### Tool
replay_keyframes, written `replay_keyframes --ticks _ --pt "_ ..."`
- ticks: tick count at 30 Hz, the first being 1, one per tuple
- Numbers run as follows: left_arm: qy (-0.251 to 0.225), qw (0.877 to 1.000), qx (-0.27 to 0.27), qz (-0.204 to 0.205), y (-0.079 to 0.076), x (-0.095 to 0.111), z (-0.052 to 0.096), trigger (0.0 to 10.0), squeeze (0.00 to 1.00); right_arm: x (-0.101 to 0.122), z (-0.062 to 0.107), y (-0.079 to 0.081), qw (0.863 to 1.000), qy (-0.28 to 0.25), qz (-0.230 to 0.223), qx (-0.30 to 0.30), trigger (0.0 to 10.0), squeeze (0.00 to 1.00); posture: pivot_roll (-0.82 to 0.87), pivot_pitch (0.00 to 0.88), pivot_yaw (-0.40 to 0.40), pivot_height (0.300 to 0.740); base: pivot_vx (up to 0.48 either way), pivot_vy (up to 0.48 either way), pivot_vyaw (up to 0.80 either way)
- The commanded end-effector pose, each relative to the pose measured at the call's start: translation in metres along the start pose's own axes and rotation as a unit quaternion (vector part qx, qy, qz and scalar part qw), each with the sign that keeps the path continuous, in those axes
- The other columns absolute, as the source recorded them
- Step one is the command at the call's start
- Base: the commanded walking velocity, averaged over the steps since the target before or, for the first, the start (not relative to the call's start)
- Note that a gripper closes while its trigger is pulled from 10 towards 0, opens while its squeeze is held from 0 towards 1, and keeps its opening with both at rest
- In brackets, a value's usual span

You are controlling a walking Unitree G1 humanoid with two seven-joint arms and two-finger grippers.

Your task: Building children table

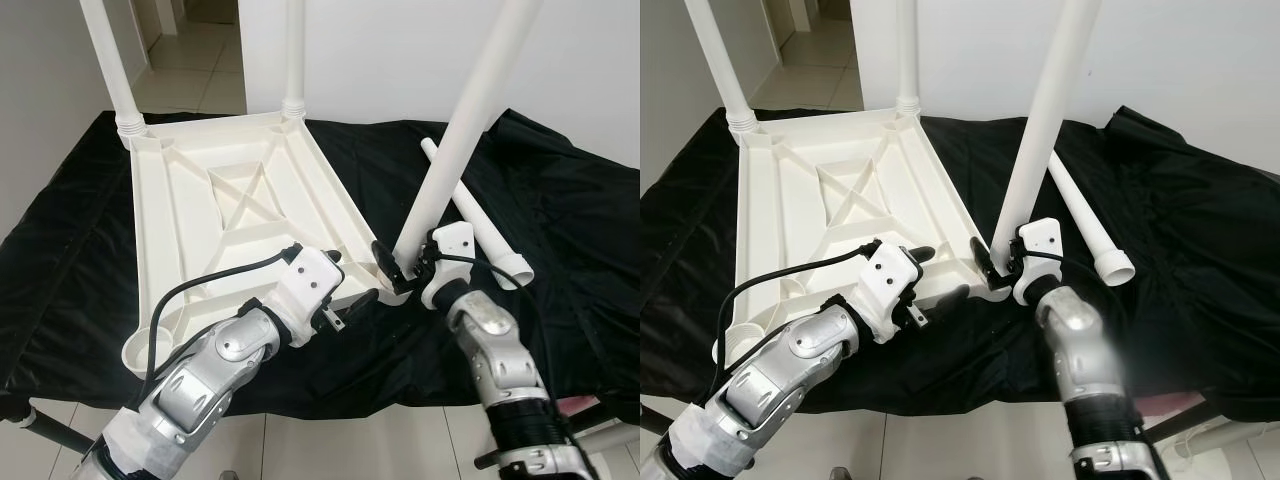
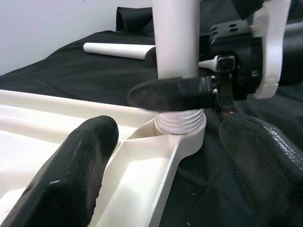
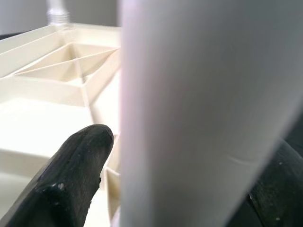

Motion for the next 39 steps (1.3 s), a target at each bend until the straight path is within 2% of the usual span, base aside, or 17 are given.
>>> replay_keyframes --ticks 1,11,12,13,15,16,18,19,21,22,28,31,32,35,39 --pt "-0.012 0.997 -0.079 -0.006 -0.017 0.004 -0.001 10.0 0.00 -0.001 -0.003 0.002 0.999 0.008 0.009 0.033 10.0 0.00 -0.05 0.065 -0.017 0.740 0.000 0.000 0.00" --pt "-0.014 0.997 -0.079 -0.004 -0.018 0.004 -0.002 10.0 0.00 -0.004 -0.006 0.004 0.996 0.023 0.012 0.087 10.0 0.00 -0.05 0.059 -0.018 0.740 0.000 0.000 0.00" --pt "-0.013 0.997 -0.079 -0.004 -0.019 0.003 -0.002 10.0 0.00 -0.006 -0.006 0.004 0.996 0.027 0.016 0.089 5.9 0.00 -0.05 0.059 -0.019 0.740 0.000 0.000 0.00" --pt "-0.012 0.997 -0.079 -0.003 -0.019 0.001 -0.002 10.0 0.00 -0.009 -0.006 0.002 0.995 0.031 0.022 0.088 5.6 0.00 -0.05 0.059 -0.019 0.740 0.000 0.000 0.00" --pt "-0.011 0.997 -0.079 -0.003 -0.019 0.000 -0.002 10.0 0.00 -0.010 -0.006 0.000 0.995 0.034 0.025 0.087 5.6 0.00 -0.05 0.059 -0.019 0.740 0.000 0.000 0.00" --pt "-0.009 0.997 -0.079 -0.002 -0.019 -0.001 -0.002 10.0 0.00 -0.011 -0.006 -0.002 0.995 0.035 0.024 0.086 4.2 0.00 -0.06 0.061 -0.019 0.740 0.000 0.000 0.00" --pt "-0.009 0.997 -0.079 -0.002 -0.019 -0.001 -0.001 10.0 0.00 -0.012 -0.006 -0.003 0.995 0.034 0.022 0.086 4.2 0.00 -0.06 0.061 -0.019 0.740 0.000 0.000 0.00" --pt "-0.008 0.997 -0.079 -0.002 -0.019 -0.002 -0.001 10.0 0.00 -0.012 -0.006 -0.003 0.996 0.033 0.016 0.086 2.5 0.00 -0.06 0.064 -0.020 0.740 0.000 0.000 0.00" --pt "-0.007 0.997 -0.079 -0.002 -0.019 -0.002 -0.001 10.0 0.00 -0.011 -0.006 -0.003 0.996 0.031 0.013 0.087 2.5 0.00 -0.06 0.064 -0.020 0.740 0.000 0.000 0.00" --pt "-0.007 0.997 -0.079 -0.001 -0.019 -0.003 -0.001 10.0 0.00 -0.013 -0.005 -0.004 0.996 0.033 0.010 0.087 0.0 0.00 -0.06 0.065 -0.019 0.740 0.000 0.000 0.00" --pt "-0.004 0.997 -0.080 0.002 -0.020 -0.004 0.000 10.0 0.00 -0.019 -0.003 -0.007 0.997 0.033 0.003 0.076 0.0 0.00 -0.06 0.069 -0.018 0.740 0.000 0.000 0.00" --pt "-0.003 0.997 -0.080 0.002 -0.020 -0.004 0.000 10.0 0.00 -0.018 -0.004 -0.015 0.999 0.027 0.009 0.042 0.0 0.00 -0.06 0.070 -0.019 0.740 0.000 0.000 0.00" --pt "-0.003 0.997 -0.079 0.002 -0.020 -0.005 0.000 10.0 0.00 -0.019 -0.004 -0.019 0.999 0.028 0.007 0.014 10.0 0.00 -0.05 0.072 -0.026 0.740 0.000 0.000 0.00" --pt "-0.003 0.997 -0.079 0.002 -0.020 -0.005 0.001 10.0 0.00 -0.020 -0.004 -0.020 1.000 0.029 0.007 0.005 10.0 0.00 -0.05 0.072 -0.026 0.740 0.000 0.000 0.00" --pt "-0.002 0.997 -0.078 0.003 -0.021 -0.006 0.001 10.0 0.00 -0.024 -0.003 -0.024 0.998 0.025 -0.003 -0.055 10.0 0.00 -0.05 0.070 -0.031 0.740 0.000 0.000 0.00"
Point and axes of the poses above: a point about 5 cm out from each wrist's last joint towards the gripper, its own z axis pointing back from the gripper into the wrist, its own x axis along the axis of the wrist's last joint, y = z × x, the point moved 6 cm from there along -z, pointing out of the wrist towards the gripper, and after that the axes turned 7 degrees about -z, right-handed, at the moved point
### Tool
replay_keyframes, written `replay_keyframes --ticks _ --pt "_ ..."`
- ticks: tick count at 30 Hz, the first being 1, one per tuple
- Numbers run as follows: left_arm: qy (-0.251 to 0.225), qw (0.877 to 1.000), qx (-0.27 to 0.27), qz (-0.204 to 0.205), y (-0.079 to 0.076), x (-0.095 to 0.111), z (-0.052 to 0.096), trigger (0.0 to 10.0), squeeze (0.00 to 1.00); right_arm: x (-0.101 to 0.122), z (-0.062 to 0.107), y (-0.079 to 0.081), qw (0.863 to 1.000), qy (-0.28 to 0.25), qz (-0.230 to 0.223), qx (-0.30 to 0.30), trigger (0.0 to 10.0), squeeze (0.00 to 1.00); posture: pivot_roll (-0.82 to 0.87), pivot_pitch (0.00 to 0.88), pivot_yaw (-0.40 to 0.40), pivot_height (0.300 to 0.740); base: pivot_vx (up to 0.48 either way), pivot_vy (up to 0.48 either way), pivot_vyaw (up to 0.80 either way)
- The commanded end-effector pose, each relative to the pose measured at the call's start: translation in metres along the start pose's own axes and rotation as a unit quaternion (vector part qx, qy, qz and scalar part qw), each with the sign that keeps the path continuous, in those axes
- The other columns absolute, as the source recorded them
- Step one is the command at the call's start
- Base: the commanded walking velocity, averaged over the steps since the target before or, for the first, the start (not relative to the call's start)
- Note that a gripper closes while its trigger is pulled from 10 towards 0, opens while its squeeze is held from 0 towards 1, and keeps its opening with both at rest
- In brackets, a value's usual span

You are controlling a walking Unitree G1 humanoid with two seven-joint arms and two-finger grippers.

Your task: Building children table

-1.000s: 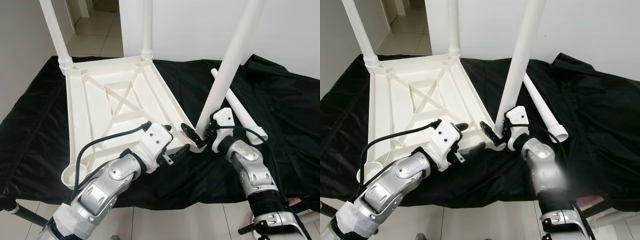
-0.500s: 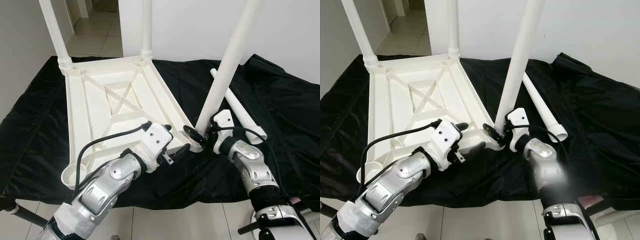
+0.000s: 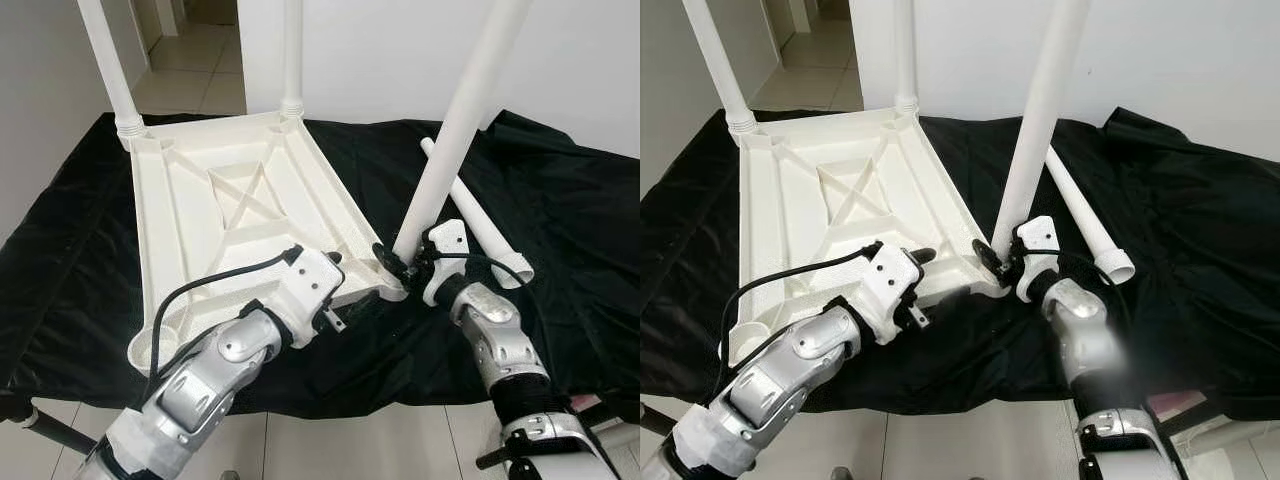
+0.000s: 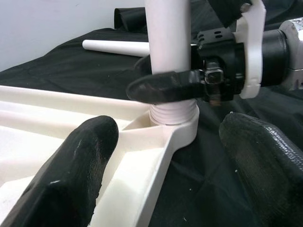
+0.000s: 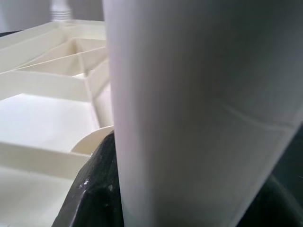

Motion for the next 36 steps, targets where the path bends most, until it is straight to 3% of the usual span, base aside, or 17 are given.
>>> replay_keyframes --ticks 1,9,10,15,17,18,20,24,29,30,31,32,36 --pt "-0.006 0.997 -0.078 0.000 -0.020 -0.001 0.001 10.0 0.00 -0.012 0.005 -0.009 0.999 0.022 -0.003 -0.049 10.0 0.00 -0.05 0.069 -0.032 0.740 0.000 0.000 0.00" --pt "-0.006 0.997 -0.080 0.000 -0.022 0.000 0.001 10.0 0.00 -0.018 0.006 -0.012 0.990 0.022 -0.044 -0.131 10.0 0.00 -0.05 0.063 -0.034 0.740 0.000 0.000 0.00" --pt "-0.005 0.997 -0.081 -0.001 -0.022 -0.001 0.002 10.0 0.00 -0.017 0.009 -0.014 0.981 0.017 -0.055 -0.184 10.0 0.00 -0.05 0.061 -0.036 0.740 0.000 0.000 0.00" --pt "-0.005 0.997 -0.082 -0.001 -0.022 -0.001 0.002 10.0 0.00 -0.016 0.012 -0.014 0.971 0.010 -0.060 -0.229 10.0 0.00 -0.04 0.060 -0.040 0.740 0.000 0.000 0.00" --pt "-0.005 0.997 -0.083 -0.001 -0.024 -0.001 0.003 10.0 0.00 -0.018 0.016 -0.007 0.959 0.007 -0.072 -0.274 10.0 0.00 -0.04 0.059 -0.043 0.740 0.000 0.000 0.00" --pt "-0.005 0.997 -0.083 -0.001 -0.024 -0.001 0.003 10.0 0.00 -0.018 0.016 -0.007 0.959 0.007 -0.072 -0.274 10.0 0.00 -0.04 0.059 -0.043 0.740 0.000 0.000 0.00" --pt "-0.006 0.996 -0.084 0.000 -0.025 -0.001 0.003 10.0 0.00 -0.016 0.022 -0.004 0.944 -0.001 -0.082 -0.320 10.0 0.00 -0.04 0.060 -0.044 0.740 0.000 0.000 0.00" --pt "-0.005 0.996 -0.084 0.000 -0.025 -0.001 0.004 10.0 0.00 -0.015 0.023 0.004 0.941 -0.006 -0.099 -0.323 10.0 0.00 -0.04 0.055 -0.039 0.740 0.000 0.000 0.00" --pt "-0.003 0.996 -0.090 -0.004 -0.025 -0.002 0.005 10.0 0.00 -0.009 0.023 0.000 0.943 -0.016 -0.096 -0.318 10.0 0.00 -0.04 0.048 -0.036 0.740 0.000 0.000 0.00" --pt "-0.003 0.996 -0.090 -0.005 -0.024 -0.002 0.005 10.0 0.00 -0.007 0.022 0.000 0.945 -0.020 -0.093 -0.313 10.0 0.64 -0.04 0.046 -0.034 0.740 0.000 0.000 0.00" --pt "-0.003 0.996 -0.090 -0.005 -0.024 -0.002 0.005 10.0 0.00 -0.007 0.022 0.000 0.945 -0.020 -0.093 -0.313 10.0 0.64 -0.04 0.046 -0.034 0.740 0.000 0.000 0.00" --pt "-0.003 0.996 -0.090 -0.005 -0.024 -0.002 0.004 10.0 0.00 -0.005 0.022 0.002 0.947 -0.026 -0.087 -0.308 10.0 1.00 -0.03 0.044 -0.033 0.740 0.000 0.000 0.00" --pt "-0.002 0.996 -0.090 -0.006 -0.024 -0.003 0.005 10.0 0.00 0.000 0.021 0.010 0.957 -0.042 -0.095 -0.272 10.0 1.00 -0.03 0.041 -0.030 0.740 0.000 0.000 0.00"
Point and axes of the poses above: a point about 5 cm out from each wrist's last joint towards the gripper, its own z axis pointing back from the gripper into the wrist, its own x axis along the axis of the wrist's last joint, y = z × x, the point moved 6 cm from there along -z, pointing out of the wrist towards the gripper, and after that the axes turned 7 degrees about -z, right-handed, at the moved point
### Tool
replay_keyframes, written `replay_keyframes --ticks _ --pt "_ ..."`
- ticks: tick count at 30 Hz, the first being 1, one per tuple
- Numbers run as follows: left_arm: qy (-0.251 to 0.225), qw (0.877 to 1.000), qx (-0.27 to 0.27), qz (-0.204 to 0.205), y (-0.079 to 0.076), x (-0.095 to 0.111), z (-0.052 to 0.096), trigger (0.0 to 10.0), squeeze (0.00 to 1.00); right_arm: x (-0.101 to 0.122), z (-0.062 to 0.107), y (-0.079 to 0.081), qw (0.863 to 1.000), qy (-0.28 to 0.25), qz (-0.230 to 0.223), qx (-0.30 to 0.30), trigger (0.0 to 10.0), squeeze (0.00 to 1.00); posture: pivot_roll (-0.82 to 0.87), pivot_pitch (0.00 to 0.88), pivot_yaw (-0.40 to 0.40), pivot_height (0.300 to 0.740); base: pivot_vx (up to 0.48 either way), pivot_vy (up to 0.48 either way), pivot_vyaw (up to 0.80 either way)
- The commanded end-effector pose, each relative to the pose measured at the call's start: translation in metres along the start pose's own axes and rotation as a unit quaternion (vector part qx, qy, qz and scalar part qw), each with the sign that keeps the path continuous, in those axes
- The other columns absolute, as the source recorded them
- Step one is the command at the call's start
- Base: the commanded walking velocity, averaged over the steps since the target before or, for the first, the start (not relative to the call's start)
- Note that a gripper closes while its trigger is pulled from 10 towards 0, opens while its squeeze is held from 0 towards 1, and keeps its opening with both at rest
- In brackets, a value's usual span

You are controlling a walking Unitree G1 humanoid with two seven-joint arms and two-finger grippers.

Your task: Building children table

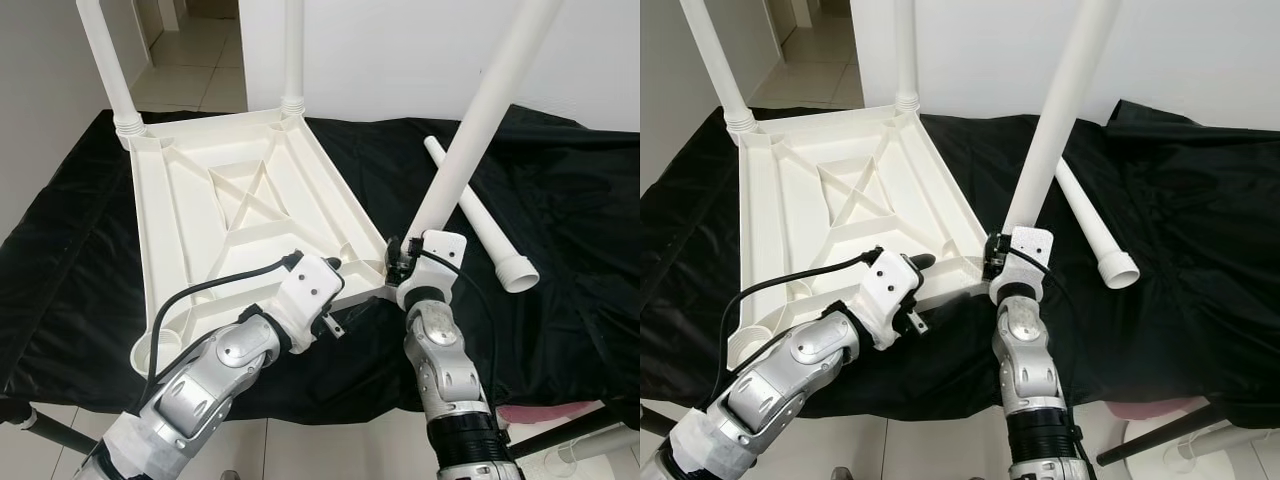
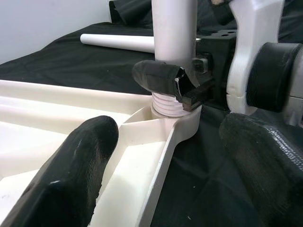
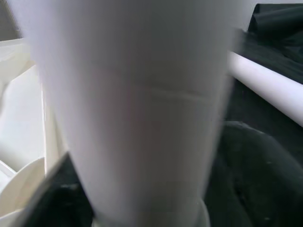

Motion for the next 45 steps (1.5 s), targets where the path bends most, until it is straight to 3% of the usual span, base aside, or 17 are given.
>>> replay_keyframes --ticks 1,9,10,11,18,21,29,30,32,33,34,45 --pt "-0.007 0.996 -0.085 -0.005 -0.021 0.000 0.002 10.0 0.00 -0.001 0.003 0.003 1.000 0.000 -0.008 0.016 10.0 1.00 -0.03 0.041 -0.030 0.740 0.000 0.000 0.00" --pt "-0.006 0.996 -0.084 -0.008 -0.019 -0.001 0.002 10.0 0.00 0.008 0.005 0.000 0.999 -0.015 0.003 0.045 10.0 1.00 -0.04 0.030 -0.031 0.740 0.000 0.000 0.00" --pt "-0.007 0.996 -0.084 -0.009 -0.019 0.000 0.000 10.0 0.00 0.008 0.004 0.000 0.997 -0.009 0.009 0.074 10.0 0.36 -0.04 0.025 -0.030 0.740 0.000 0.000 0.00" --pt "-0.008 0.996 -0.084 -0.010 -0.018 0.000 -0.001 10.0 0.00 0.009 0.002 -0.001 0.995 -0.009 0.017 0.096 10.0 0.00 -0.05 0.025 -0.029 0.740 0.000 0.000 0.00" --pt "-0.015 0.996 -0.088 -0.013 -0.018 0.004 -0.003 10.0 0.00 0.021 -0.006 0.002 0.982 -0.014 0.046 0.183 10.0 0.00 -0.05 0.030 -0.035 0.740 0.000 0.000 0.00" --pt "-0.016 0.996 -0.087 -0.018 -0.019 0.005 -0.005 10.0 0.00 0.028 -0.012 0.007 0.962 -0.007 0.067 0.265 10.0 0.00 -0.05 0.031 -0.029 0.740 0.000 0.000 0.00" --pt "-0.016 0.996 -0.088 -0.024 -0.015 0.006 -0.006 10.0 0.00 0.018 -0.016 0.014 0.941 0.022 0.076 0.329 10.0 0.00 -0.04 0.042 -0.013 0.740 0.000 0.000 0.00" --pt "-0.015 0.996 -0.085 -0.028 -0.012 0.006 -0.006 10.0 0.00 0.008 -0.017 0.016 0.933 0.042 0.077 0.349 3.1 0.00 -0.03 0.043 -0.010 0.740 0.000 0.000 0.00" --pt "-0.015 0.996 -0.084 -0.028 -0.011 0.006 -0.006 10.0 0.00 0.006 -0.018 0.016 0.932 0.044 0.077 0.351 3.1 0.00 -0.03 0.043 -0.010 0.740 0.000 0.000 0.00" --pt "-0.015 0.996 -0.083 -0.028 -0.011 0.006 -0.005 10.0 0.00 0.005 -0.018 0.016 0.932 0.047 0.079 0.351 2.1 0.00 -0.03 0.043 -0.010 0.740 0.000 0.000 0.00" --pt "-0.015 0.996 -0.082 -0.028 -0.010 0.006 -0.006 10.0 0.00 0.003 -0.018 0.016 0.930 0.050 0.079 0.355 0.0 0.00 -0.03 0.039 -0.012 0.740 0.000 0.000 0.00" --pt "-0.020 0.996 -0.078 -0.031 -0.008 0.008 -0.010 10.0 0.00 -0.004 -0.017 0.011 0.927 0.060 0.080 0.361 0.0 0.00 -0.04 0.019 -0.012 0.740 0.000 0.000 0.00"
Point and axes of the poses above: a point about 5 cm out from each wrist's last joint towards the gripper, its own z axis pointing back from the gripper into the wrist, its own x axis along the axis of the wrist's last joint, y = z × x, the point moved 6 cm from there along -z, pointing out of the wrist towards the gripper, and after that the axes turned 7 degrees about -z, right-handed, at the moved point
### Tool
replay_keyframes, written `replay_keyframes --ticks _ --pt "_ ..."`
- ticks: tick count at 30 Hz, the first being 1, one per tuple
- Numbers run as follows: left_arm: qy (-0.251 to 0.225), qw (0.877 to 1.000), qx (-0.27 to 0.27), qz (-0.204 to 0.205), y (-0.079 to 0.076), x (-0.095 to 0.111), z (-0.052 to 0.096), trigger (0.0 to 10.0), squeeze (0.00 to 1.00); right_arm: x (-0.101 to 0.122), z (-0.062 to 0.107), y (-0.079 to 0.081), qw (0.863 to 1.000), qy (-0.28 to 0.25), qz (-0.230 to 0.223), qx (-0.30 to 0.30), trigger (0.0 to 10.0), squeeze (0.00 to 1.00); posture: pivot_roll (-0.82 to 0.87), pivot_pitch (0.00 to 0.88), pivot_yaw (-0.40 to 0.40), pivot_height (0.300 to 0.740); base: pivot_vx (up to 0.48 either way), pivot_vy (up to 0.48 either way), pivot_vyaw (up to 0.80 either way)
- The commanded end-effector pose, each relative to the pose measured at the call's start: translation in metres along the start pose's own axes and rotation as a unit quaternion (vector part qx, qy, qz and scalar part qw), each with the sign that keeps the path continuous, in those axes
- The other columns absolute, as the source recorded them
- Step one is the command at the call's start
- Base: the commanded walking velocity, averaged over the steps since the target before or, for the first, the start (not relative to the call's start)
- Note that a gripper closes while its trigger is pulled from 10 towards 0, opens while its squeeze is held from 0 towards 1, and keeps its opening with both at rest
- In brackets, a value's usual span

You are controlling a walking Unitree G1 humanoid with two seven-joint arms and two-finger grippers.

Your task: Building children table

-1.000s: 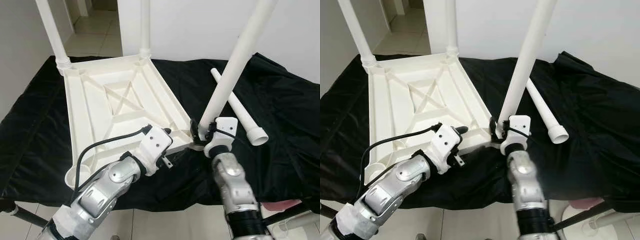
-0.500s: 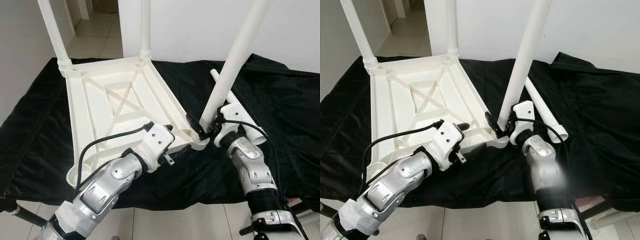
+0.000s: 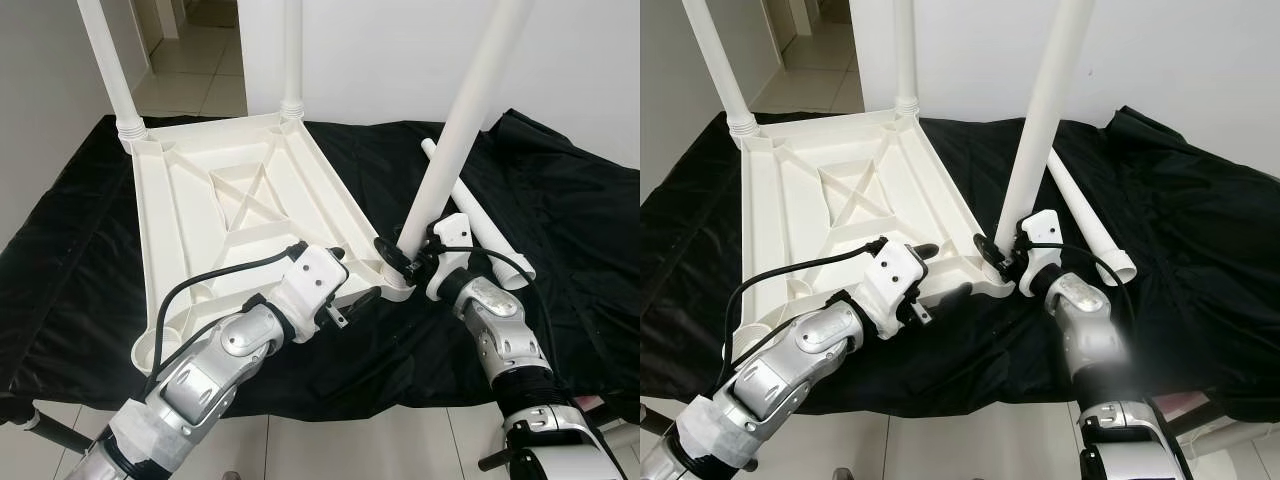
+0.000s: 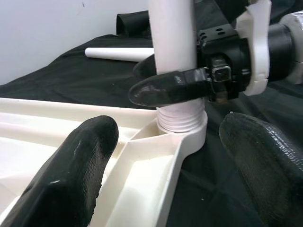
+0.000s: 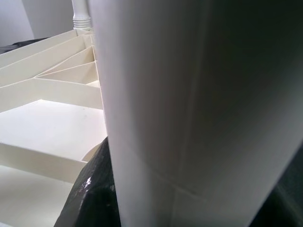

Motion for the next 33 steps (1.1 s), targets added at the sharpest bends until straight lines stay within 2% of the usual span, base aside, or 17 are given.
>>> replay_keyframes --ticks 1,3,4,9,11,12,16,17,19,21,22,24,25,26,27,30,33 --pt "-0.013 0.997 -0.079 -0.011 -0.016 0.003 -0.002 10.0 0.00 -0.008 0.001 0.002 1.000 0.010 -0.007 0.009 3.9 0.00 -0.04 0.018 -0.011 0.740 0.000 0.000 0.00" --pt "-0.013 0.997 -0.079 -0.011 -0.016 0.004 -0.002 10.0 0.00 -0.008 0.001 0.002 1.000 0.009 -0.009 0.008 3.9 0.00 -0.04 0.018 -0.011 0.740 0.000 0.000 0.00" --pt "-0.013 0.997 -0.079 -0.011 -0.016 0.003 -0.002 10.0 0.00 -0.008 0.002 0.002 1.000 0.006 -0.014 0.003 10.0 0.00 -0.05 0.015 -0.010 0.740 0.000 0.000 0.00" --pt "-0.015 0.997 -0.081 -0.011 -0.018 0.003 -0.003 10.0 0.00 -0.012 0.002 -0.012 0.998 0.016 0.002 -0.067 10.0 0.00 -0.06 0.014 -0.007 0.740 0.000 0.000 0.00" --pt "-0.016 0.996 -0.082 -0.010 -0.018 0.004 -0.003 10.0 0.00 -0.013 0.003 -0.017 0.995 0.017 -0.004 -0.099 10.0 0.00 -0.06 0.016 -0.008 0.740 0.000 0.000 0.00" --pt "-0.016 0.996 -0.082 -0.009 -0.018 0.004 -0.004 10.0 0.00 -0.012 0.005 -0.020 0.990 0.012 -0.024 -0.137 10.0 0.00 -0.06 0.019 -0.008 0.740 0.000 0.000 0.00" --pt "-0.017 0.996 -0.082 -0.008 -0.018 0.004 -0.004 10.0 0.00 -0.012 0.006 -0.022 0.987 0.009 -0.032 -0.159 10.0 0.00 -0.06 0.020 -0.007 0.740 0.000 0.000 0.00" --pt "-0.016 0.996 -0.085 -0.006 -0.020 0.003 -0.003 10.0 0.00 -0.015 0.008 -0.017 0.977 0.007 -0.060 -0.203 10.0 0.00 -0.07 0.027 -0.003 0.740 0.000 0.000 0.00" --pt "-0.016 0.996 -0.086 -0.005 -0.021 0.003 -0.003 10.0 0.00 -0.015 0.009 -0.015 0.974 0.006 -0.064 -0.218 10.0 0.00 -0.07 0.027 -0.003 0.740 0.000 0.000 0.00" --pt "-0.015 0.996 -0.089 -0.003 -0.022 0.002 -0.003 10.0 0.00 -0.017 0.013 -0.011 0.955 -0.004 -0.087 -0.283 10.0 0.00 -0.08 0.034 0.001 0.740 0.000 0.000 0.00" --pt "-0.015 0.996 -0.089 -0.003 -0.022 0.002 -0.003 10.0 0.00 -0.017 0.013 -0.011 0.955 -0.004 -0.087 -0.283 10.0 0.00 -0.08 0.034 0.001 0.740 0.000 0.000 0.00" --pt "-0.015 0.996 -0.091 -0.002 -0.023 0.001 -0.002 10.0 0.00 -0.019 0.018 -0.011 0.934 -0.006 -0.100 -0.344 10.0 0.00 -0.09 0.038 0.003 0.740 0.000 0.000 0.00" --pt "-0.015 0.996 -0.091 -0.002 -0.023 0.001 -0.002 10.0 0.00 -0.019 0.018 -0.011 0.934 -0.006 -0.100 -0.344 10.0 0.00 -0.09 0.038 0.003 0.740 0.000 0.000 0.00" --pt "-0.015 0.996 -0.093 -0.001 -0.024 0.001 -0.002 10.0 0.00 -0.021 0.020 -0.007 0.917 -0.002 -0.112 -0.383 10.0 0.00 -0.09 0.039 0.003 0.740 0.000 0.000 0.00" --pt "-0.015 0.995 -0.095 -0.001 -0.025 0.000 -0.003 10.0 0.00 -0.019 0.019 -0.003 0.913 -0.009 -0.115 -0.392 10.0 0.00 -0.10 0.041 0.007 0.740 0.000 0.000 0.00" --pt "-0.015 0.995 -0.096 -0.001 -0.026 0.000 -0.003 10.0 0.00 -0.018 0.018 0.000 0.911 -0.015 -0.117 -0.395 10.0 0.00 -0.10 0.041 0.007 0.740 0.000 0.000 0.00" --pt "-0.017 0.995 -0.097 0.001 -0.027 0.002 -0.004 10.0 0.00 -0.016 0.012 0.009 0.918 -0.017 -0.121 -0.378 10.0 0.00 -0.10 0.046 0.009 0.740 0.000 0.000 0.00"
Point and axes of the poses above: a point about 5 cm out from each wrist's last joint towards the gripper, its own z axis pointing back from the gripper into the wrist, its own x axis along the axis of the wrist's last joint, y = z × x, the point moved 6 cm from there along -z, pointing out of the wrist towards the gripper, and after that the axes turned 7 degrees about -z, right-handed, at the moved point
